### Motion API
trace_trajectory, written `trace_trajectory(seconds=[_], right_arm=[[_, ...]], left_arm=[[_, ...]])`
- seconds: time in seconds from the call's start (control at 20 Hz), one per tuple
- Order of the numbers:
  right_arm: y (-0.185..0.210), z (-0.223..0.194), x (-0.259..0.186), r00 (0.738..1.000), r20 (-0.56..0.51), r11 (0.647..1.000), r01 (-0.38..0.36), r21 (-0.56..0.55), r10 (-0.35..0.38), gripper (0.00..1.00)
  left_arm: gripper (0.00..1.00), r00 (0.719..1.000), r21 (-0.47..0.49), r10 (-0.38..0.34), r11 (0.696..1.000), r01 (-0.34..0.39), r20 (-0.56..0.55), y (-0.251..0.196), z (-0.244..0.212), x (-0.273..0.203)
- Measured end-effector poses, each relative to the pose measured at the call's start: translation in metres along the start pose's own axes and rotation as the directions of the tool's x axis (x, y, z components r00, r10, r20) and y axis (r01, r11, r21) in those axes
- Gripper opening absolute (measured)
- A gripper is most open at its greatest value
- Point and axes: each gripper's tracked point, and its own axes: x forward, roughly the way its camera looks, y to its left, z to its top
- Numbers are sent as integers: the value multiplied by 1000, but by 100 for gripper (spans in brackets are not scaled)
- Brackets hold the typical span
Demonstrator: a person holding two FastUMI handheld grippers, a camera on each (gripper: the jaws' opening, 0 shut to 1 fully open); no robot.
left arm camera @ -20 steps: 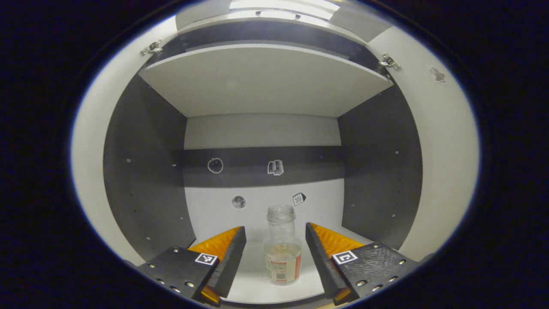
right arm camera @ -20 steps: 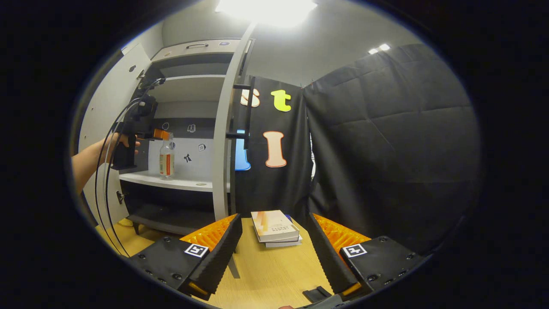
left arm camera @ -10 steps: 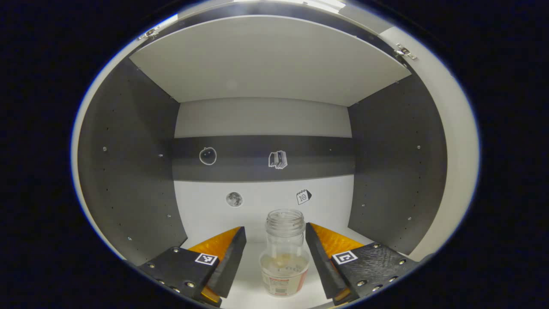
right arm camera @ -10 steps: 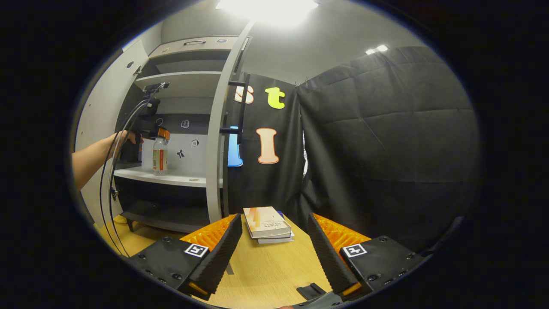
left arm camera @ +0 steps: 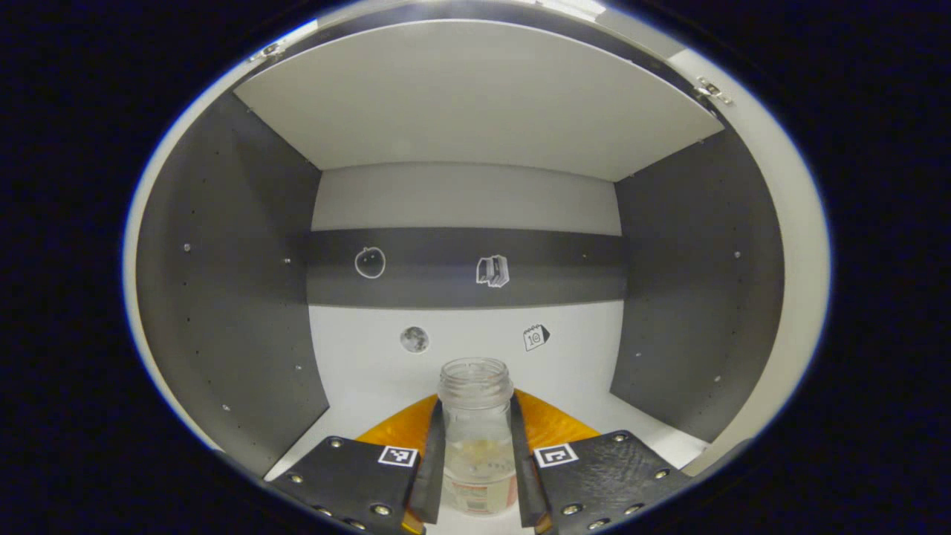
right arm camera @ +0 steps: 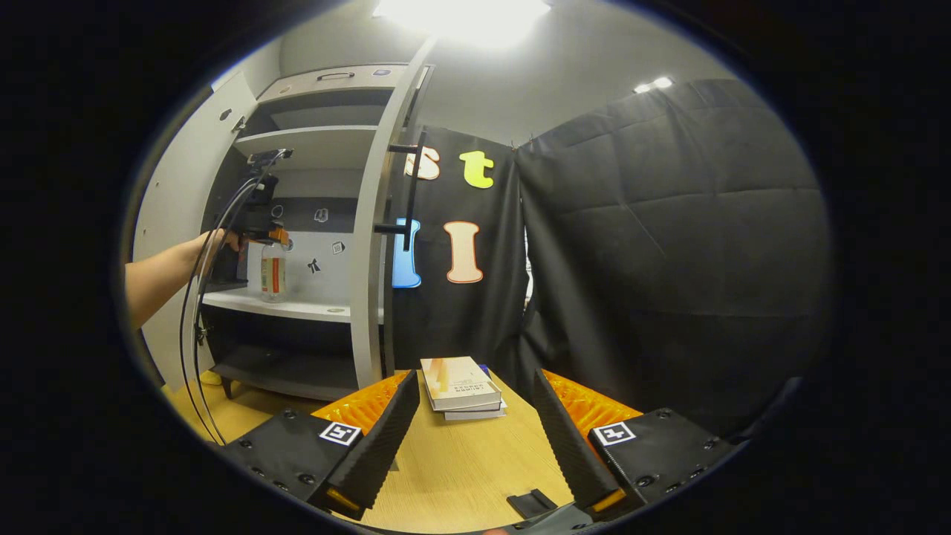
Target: Grasp the bottle in the cabinet with the left hand and place it on the coaster, then close the right door with the right hand and the left door with the left hand.
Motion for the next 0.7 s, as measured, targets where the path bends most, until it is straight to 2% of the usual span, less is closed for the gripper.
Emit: trace_trajectory(seconds=[0.15,0.35,0.7], right_arm=[[-3,1,-4,1000,4,1000,-23,10,23,96],[-5,2,-10,998,8,998,-67,8,67,97],[-14,2,-19,987,13,987,-160,3,160,97]], left_arm=[[42,1000,-15,-3,1000,3,3,0,8,-15],[41,999,-27,-8,1000,9,36,-3,30,-62],[41,999,-6,2,1000,-2,46,-11,27,-123]])
